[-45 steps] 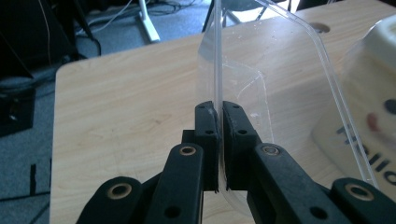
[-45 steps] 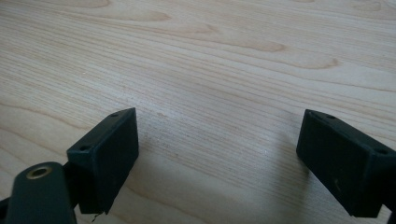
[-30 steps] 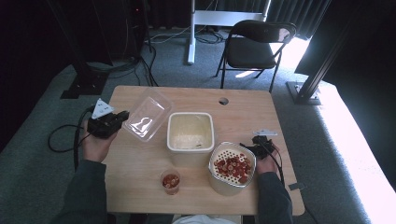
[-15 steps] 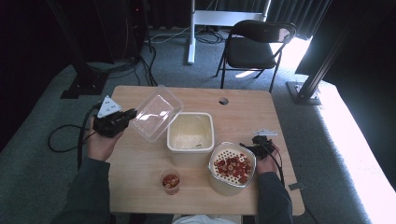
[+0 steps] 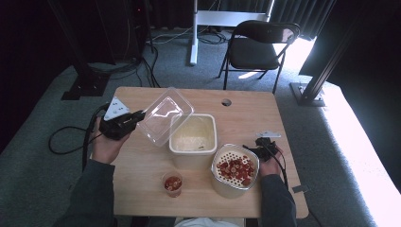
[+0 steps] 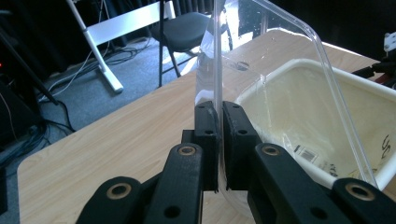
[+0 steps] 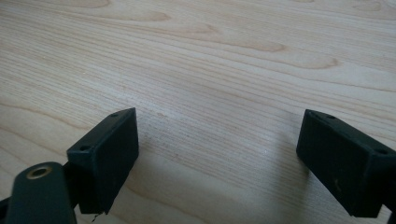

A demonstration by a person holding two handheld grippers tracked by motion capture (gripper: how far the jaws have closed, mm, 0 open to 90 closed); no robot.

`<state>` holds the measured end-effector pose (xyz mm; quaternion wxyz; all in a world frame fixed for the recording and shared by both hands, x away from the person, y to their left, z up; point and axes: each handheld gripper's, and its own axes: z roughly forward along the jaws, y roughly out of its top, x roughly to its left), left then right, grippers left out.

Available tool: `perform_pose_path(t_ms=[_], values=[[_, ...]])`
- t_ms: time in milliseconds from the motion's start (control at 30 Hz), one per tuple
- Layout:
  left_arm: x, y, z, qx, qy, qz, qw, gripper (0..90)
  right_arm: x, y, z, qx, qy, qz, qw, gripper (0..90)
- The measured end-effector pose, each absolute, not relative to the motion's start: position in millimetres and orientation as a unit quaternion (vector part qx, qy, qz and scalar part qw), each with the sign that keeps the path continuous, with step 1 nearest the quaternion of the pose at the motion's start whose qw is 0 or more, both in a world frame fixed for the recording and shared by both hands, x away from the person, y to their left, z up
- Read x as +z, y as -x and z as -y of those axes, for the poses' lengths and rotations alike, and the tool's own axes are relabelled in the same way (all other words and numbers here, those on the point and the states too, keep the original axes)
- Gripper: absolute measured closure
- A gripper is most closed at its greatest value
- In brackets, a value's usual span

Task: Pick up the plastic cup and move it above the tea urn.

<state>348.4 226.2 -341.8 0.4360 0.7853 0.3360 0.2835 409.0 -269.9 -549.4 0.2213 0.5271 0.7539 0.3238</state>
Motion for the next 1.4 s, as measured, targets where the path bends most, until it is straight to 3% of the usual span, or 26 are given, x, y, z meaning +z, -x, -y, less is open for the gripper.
perform_pose_path(t_ms=[567, 800, 1400], values=[[-334.8, -349.0, -203.0, 0.269, -0.799, -0.300, 0.446, 85.8, -549.5, -409.1, 270.0, 0.324, -0.527, -0.754, 0.222, 12.4], [-335.1, -349.3, -201.3, 0.252, -0.792, -0.290, 0.474, 61.7, -549.4, -409.0, 269.9, 0.324, -0.527, -0.754, 0.221, 12.4], [-345.9, -353.9, -193.2, 0.229, -0.793, -0.303, 0.477, 52.0, -549.5, -409.0, 269.9, 0.324, -0.527, -0.754, 0.221, 12.4]])
